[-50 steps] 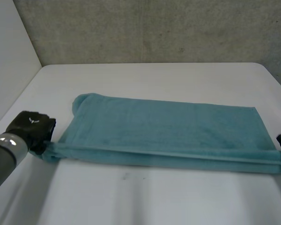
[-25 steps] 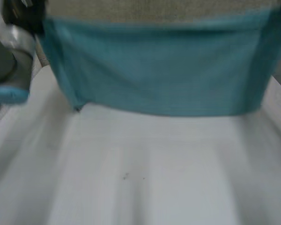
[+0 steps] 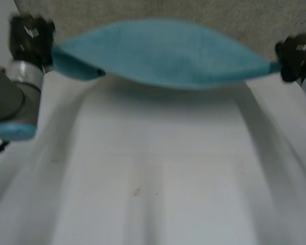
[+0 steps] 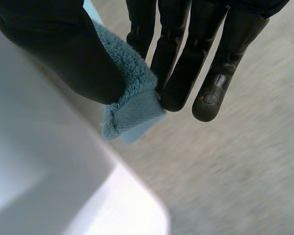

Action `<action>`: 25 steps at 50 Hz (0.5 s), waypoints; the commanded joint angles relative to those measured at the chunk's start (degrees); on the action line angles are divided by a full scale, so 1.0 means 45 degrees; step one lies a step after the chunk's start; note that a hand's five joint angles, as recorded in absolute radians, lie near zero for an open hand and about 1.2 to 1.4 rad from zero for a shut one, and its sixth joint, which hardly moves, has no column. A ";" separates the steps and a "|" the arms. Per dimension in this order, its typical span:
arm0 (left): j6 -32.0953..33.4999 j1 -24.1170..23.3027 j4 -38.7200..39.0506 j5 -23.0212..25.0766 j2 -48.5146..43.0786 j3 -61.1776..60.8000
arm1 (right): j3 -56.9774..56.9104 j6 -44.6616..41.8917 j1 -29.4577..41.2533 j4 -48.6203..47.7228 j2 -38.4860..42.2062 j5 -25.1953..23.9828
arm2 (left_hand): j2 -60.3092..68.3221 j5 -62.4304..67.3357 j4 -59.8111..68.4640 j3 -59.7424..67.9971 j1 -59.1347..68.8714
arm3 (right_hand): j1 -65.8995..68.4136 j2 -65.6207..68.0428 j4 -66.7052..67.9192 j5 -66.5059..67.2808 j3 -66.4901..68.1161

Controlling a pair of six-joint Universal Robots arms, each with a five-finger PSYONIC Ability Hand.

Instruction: Fold the laundry

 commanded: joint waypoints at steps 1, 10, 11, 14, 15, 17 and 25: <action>0.0003 -0.0204 0.0124 -0.0032 -0.1278 -0.2251 | 0.0947 -0.0084 0.0000 0.0148 0.2445 -0.0189 | 0.2492 0.3031 0.2502 0.2552 0.3203 | 0.5615 0.2744 0.2597 0.2883 0.2668; 0.0159 -0.0496 -0.0110 -0.0071 -0.0270 -0.4459 | 0.1358 -0.1198 -0.0079 0.1652 0.2117 -0.0052 | 0.2492 0.3031 0.2502 0.2552 0.3203 | 0.5615 0.2744 0.2597 0.2883 0.2668; 0.0159 -0.0497 -0.0110 -0.0071 -0.0264 -0.4462 | 0.1397 -0.1469 -0.0098 0.2232 0.1691 -0.0033 | 0.2492 0.3031 0.2502 0.2552 0.3203 | 0.5615 0.2744 0.2597 0.2883 0.2668; 0.0198 -0.0438 -0.0442 -0.0051 0.0907 -0.5380 | 0.1552 -0.1957 -0.0447 0.3598 0.0793 -0.0052 | 0.2492 0.3031 0.2502 0.2552 0.3203 | 0.5615 0.2744 0.2597 0.2883 0.2668; 0.0198 -0.0380 -0.0790 -0.0032 0.1430 -0.5805 | 0.1553 -0.1960 -0.0450 0.3605 0.0789 -0.0052 | 0.2492 0.3031 0.2502 0.2552 0.3203 | 0.5615 0.2744 0.2597 0.2883 0.2668; 0.0218 -0.0341 -0.1380 -0.0032 0.2001 -0.6200 | 0.1806 -0.2678 -0.1052 0.5159 -0.0086 -0.0130 | 0.2492 0.3031 0.2502 0.2552 0.3203 | 0.5615 0.2744 0.2597 0.2883 0.2668; 0.1272 0.0558 -0.6907 0.0047 0.4950 -0.7450 | 0.3560 -0.6969 -0.3316 0.9086 -0.1827 -0.0111 | 0.2492 0.3031 0.2502 0.2552 0.3203 | 0.5615 0.2744 0.2597 0.2883 0.2668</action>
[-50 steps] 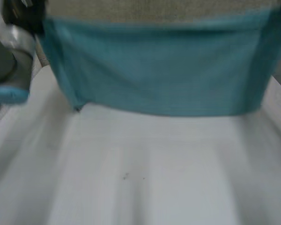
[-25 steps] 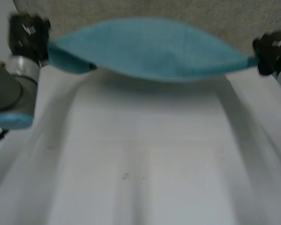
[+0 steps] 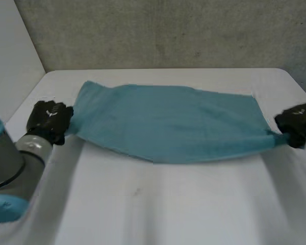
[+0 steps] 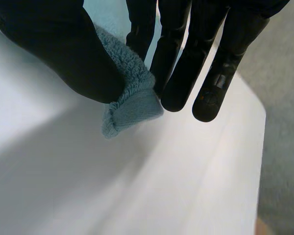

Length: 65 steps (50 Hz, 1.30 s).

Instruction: Fold the laundry

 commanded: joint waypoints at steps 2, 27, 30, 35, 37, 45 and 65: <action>0.1487 0.1064 -0.5501 0.0094 0.2629 -0.1060 | 0.1951 -0.4656 -0.2362 0.3969 -0.1647 -0.0049 | 0.2491 0.3031 0.2501 0.2552 0.3203 | 0.5615 0.2744 0.2597 0.2887 0.2653; 0.2444 0.0654 -0.1341 0.1207 -0.2215 0.2515 | -0.0523 -0.2030 -0.1273 -0.0301 0.1239 0.0009 | 0.2491 0.3031 0.2501 0.2552 0.3203 | 0.5615 0.2744 0.2597 0.2887 0.2653; 0.2463 0.0518 -0.0661 0.1207 -0.3109 0.3486 | -0.1167 -0.1523 -0.1019 -0.0905 0.1903 0.0087 | 0.2491 0.3031 0.2501 0.2552 0.3203 | 0.5615 0.2744 0.2597 0.2887 0.2653; 0.2424 0.0478 0.0084 0.1188 -0.4578 0.5132 | -0.2182 -0.0838 -0.0570 -0.1785 0.3055 0.0437 | 0.2491 0.3031 0.2501 0.2552 0.3203 | 0.5615 0.2744 0.2597 0.2887 0.2653; 0.2405 0.0458 0.0221 0.1207 -0.5066 0.5659 | -0.2495 -0.0798 -0.0433 -0.2039 0.3387 0.0690 | 0.2491 0.3031 0.2501 0.2552 0.3203 | 0.5615 0.2744 0.2597 0.2887 0.2653; 0.2483 0.0439 0.0553 0.1324 -0.7524 0.8468 | -0.3670 -0.0778 -0.0022 -0.3584 0.4602 0.1572 | 0.2491 0.3031 0.2501 0.2552 0.3203 | 0.5615 0.2744 0.2597 0.2887 0.2653; 0.2580 -0.0283 0.3131 0.1383 -0.8778 0.9196 | -0.4861 -0.0681 0.0701 -0.5283 0.6066 0.2958 | -0.5409 -0.4869 -0.5399 -0.5348 -0.4697 | -0.9940 -1.2811 -1.2959 -1.2668 -1.2903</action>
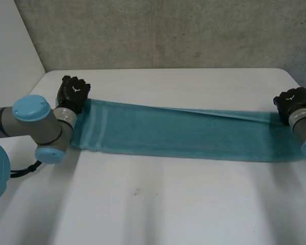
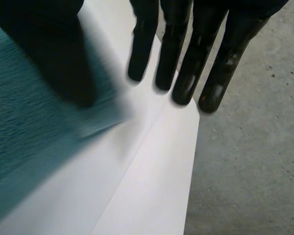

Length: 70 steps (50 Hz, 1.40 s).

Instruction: Fold the laundry

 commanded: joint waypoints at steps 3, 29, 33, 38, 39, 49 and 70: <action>0.0060 -0.0560 0.0762 -0.0006 0.0328 -0.0672 | -0.0257 0.0107 0.0189 -0.0108 0.0038 0.1171 | -1.2430 -1.2131 -1.2420 -1.2369 -1.1718 | -0.5434 -0.6955 -0.7295 -0.7587 -0.7308; -0.0894 -0.0776 0.1016 -0.0202 0.5989 -0.6333 | 0.4564 0.3662 -0.2074 0.2292 -0.6700 -0.3260 | -1.3017 -1.2718 -1.3007 -1.2956 -1.2305 | -0.4484 -0.6005 -0.6345 -0.6637 -0.6358; -0.1675 -0.0853 0.1016 -0.0202 0.6693 -0.7057 | 0.5209 0.3526 -0.2621 0.2450 -0.6680 -0.3632 | -1.3017 -1.2718 -1.3007 -1.2956 -1.2305 | -0.3961 -0.5482 -0.5822 -0.6114 -0.5835; -0.2850 -0.0854 0.0918 -0.0221 0.7302 -0.7763 | 0.5895 0.3213 -0.3307 0.2372 -0.6524 -0.4298 | -1.2979 -1.2681 -1.2969 -1.2918 -1.2267 | -0.2799 -0.4320 -0.4660 -0.4952 -0.4673; -0.3179 -0.0854 0.0821 -0.0221 0.7495 -0.7918 | 0.6011 0.3058 -0.3442 0.2353 -0.6311 -0.4665 | -1.2979 -1.2681 -1.2969 -1.2918 -1.2267 | -0.2058 -0.3579 -0.3920 -0.4212 -0.3932; -0.4257 -0.0834 -0.0176 -0.0260 0.8005 -0.8251 | 0.6208 0.2685 -0.3893 0.1747 -0.4883 -0.6134 | -1.2867 -1.2569 -1.2857 -1.2806 -1.2155 | 0.1351 -0.0170 -0.0511 -0.0803 -0.0523; -0.4452 -0.0854 -0.0234 -0.0768 0.7966 -0.8407 | 0.6306 0.2256 -0.3893 0.1064 -0.3712 -0.6036 | -1.2867 -1.2569 -1.2857 -1.2806 -1.2155 | 0.2767 0.1246 0.0906 0.0614 0.0893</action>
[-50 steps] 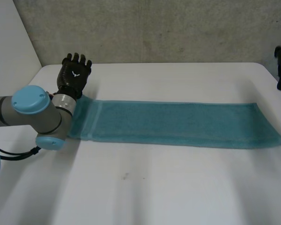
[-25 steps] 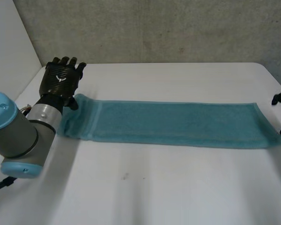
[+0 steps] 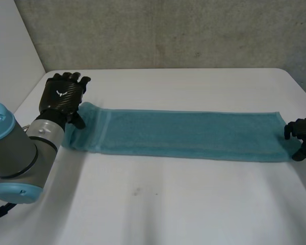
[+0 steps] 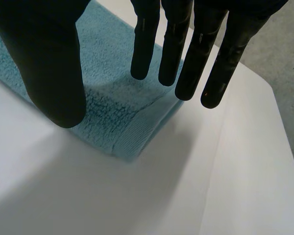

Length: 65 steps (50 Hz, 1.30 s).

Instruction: Fold the laundry

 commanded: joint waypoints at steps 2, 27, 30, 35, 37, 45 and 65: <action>0.0009 -0.0011 0.0028 0.0016 0.0001 -0.0061 | -0.0043 -0.0357 -0.0016 -0.0011 0.0210 0.0061 | -0.0189 -0.0393 -0.0208 -0.0338 -0.0143 | 0.3604 0.2440 0.2405 0.2680 0.2389; 0.0028 0.0028 0.0008 -0.0023 0.0059 -0.0081 | -0.2914 -0.2760 -0.2008 -0.0929 0.0914 0.4455 | -0.0189 -0.0393 -0.0208 -0.0338 -0.0143 | 1.0695 0.9532 0.9497 0.9771 0.9481; 0.0028 0.0028 0.0028 -0.0023 0.0098 -0.0081 | -0.3031 -0.2411 -0.1698 -0.0929 0.0758 0.4222 | -0.0189 -0.0393 -0.0208 -0.0338 -0.0143 | 1.0695 0.9532 0.9497 0.9771 0.9481; 0.0028 0.0009 0.0028 -0.0160 0.0098 -0.0061 | -0.3109 -0.1455 0.0502 -0.0949 0.0056 0.3792 | -0.0189 -0.0393 -0.0208 -0.0338 -0.0143 | 1.0695 0.9532 0.9497 0.9771 0.9481; 0.0028 0.0009 0.0028 -0.0218 0.0118 -0.0061 | -0.3148 -0.1297 0.1362 -0.0987 -0.0101 0.3753 | -0.0189 -0.0393 -0.0208 -0.0338 -0.0143 | 1.0695 0.9532 0.9497 0.9771 0.9481; 0.0028 0.0067 0.0008 -0.0414 0.0332 -0.0061 | -0.3655 -0.0691 0.6204 -0.1435 -0.0220 0.3655 | -0.0189 -0.0393 -0.0208 -0.0338 -0.0143 | 1.0695 0.9532 0.9497 0.9771 0.9481; 0.0028 0.0068 0.0008 -0.0453 0.0372 -0.0217 | -0.5003 -0.0104 1.3792 -0.2884 0.3859 0.2814 | -0.0226 -0.0430 -0.0246 -0.0376 -0.0180 | 1.0695 0.9532 0.9497 0.9771 0.9481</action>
